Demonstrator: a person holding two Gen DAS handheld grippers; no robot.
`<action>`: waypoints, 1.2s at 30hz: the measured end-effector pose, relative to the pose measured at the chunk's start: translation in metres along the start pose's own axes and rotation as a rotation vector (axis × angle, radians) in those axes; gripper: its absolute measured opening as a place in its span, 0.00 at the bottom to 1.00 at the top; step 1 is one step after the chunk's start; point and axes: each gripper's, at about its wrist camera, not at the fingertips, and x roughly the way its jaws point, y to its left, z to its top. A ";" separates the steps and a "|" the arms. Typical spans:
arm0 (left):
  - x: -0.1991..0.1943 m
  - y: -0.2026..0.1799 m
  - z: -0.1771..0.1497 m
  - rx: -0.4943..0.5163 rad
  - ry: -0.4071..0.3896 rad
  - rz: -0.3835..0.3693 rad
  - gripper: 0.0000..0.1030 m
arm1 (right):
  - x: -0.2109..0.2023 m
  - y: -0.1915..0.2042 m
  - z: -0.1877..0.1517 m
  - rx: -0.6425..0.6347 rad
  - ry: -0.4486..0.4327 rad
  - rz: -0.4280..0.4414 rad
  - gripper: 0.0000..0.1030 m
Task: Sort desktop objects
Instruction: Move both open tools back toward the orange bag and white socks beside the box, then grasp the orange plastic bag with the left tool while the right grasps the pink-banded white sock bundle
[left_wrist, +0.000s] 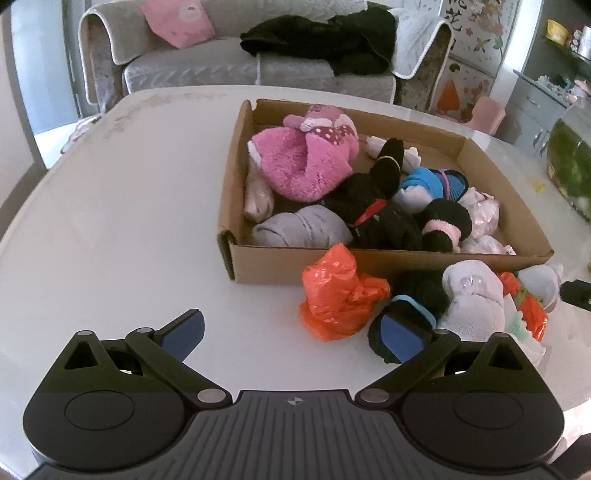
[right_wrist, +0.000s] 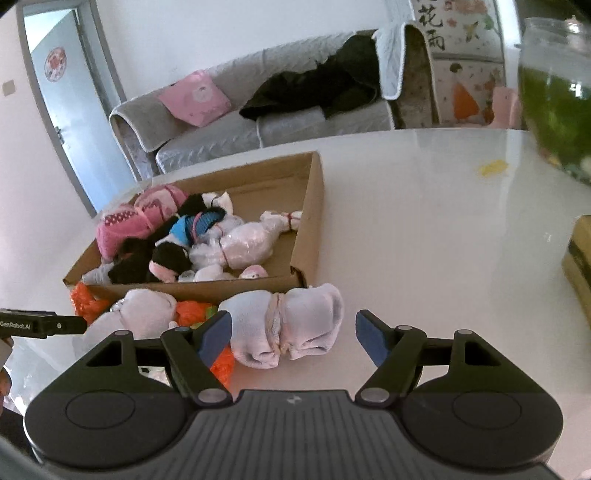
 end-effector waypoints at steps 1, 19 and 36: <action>0.002 -0.001 -0.001 0.002 0.003 0.002 0.99 | 0.003 0.001 -0.002 -0.010 0.004 -0.003 0.69; 0.017 -0.009 0.001 -0.003 -0.023 0.041 1.00 | 0.015 0.021 -0.006 -0.148 -0.017 -0.052 0.82; 0.021 -0.011 -0.003 0.021 -0.087 0.040 0.95 | 0.015 0.020 -0.018 -0.071 -0.045 -0.024 0.66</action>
